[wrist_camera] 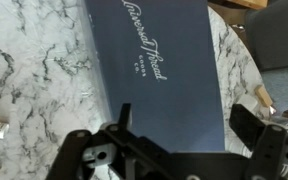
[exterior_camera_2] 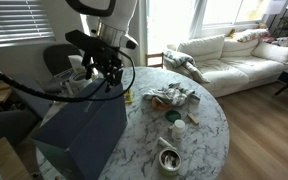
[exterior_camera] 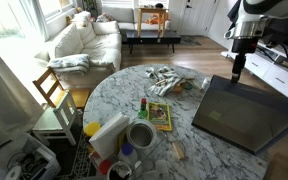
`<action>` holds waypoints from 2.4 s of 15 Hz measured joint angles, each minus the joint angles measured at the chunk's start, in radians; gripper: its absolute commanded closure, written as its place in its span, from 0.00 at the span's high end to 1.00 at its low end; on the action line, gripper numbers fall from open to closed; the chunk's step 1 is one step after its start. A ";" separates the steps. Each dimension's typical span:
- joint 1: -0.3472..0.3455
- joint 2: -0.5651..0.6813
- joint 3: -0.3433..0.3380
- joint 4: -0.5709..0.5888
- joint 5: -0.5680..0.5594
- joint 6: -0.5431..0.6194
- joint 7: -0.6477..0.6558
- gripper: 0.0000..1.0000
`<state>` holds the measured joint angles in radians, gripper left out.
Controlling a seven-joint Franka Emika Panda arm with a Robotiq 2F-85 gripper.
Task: Put the box upside down
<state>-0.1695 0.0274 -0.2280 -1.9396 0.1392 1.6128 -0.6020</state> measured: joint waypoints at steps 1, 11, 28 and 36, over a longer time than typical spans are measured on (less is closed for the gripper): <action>-0.013 0.016 -0.003 0.008 0.022 0.000 -0.023 1.00; -0.067 0.070 -0.005 0.080 0.056 0.002 -0.106 1.00; 0.024 0.052 0.106 -0.001 -0.087 0.043 0.334 1.00; 0.099 -0.031 0.174 -0.090 -0.093 -0.084 0.464 1.00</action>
<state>-0.0707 -0.0035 -0.0541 -2.0294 0.0467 1.5292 -0.1380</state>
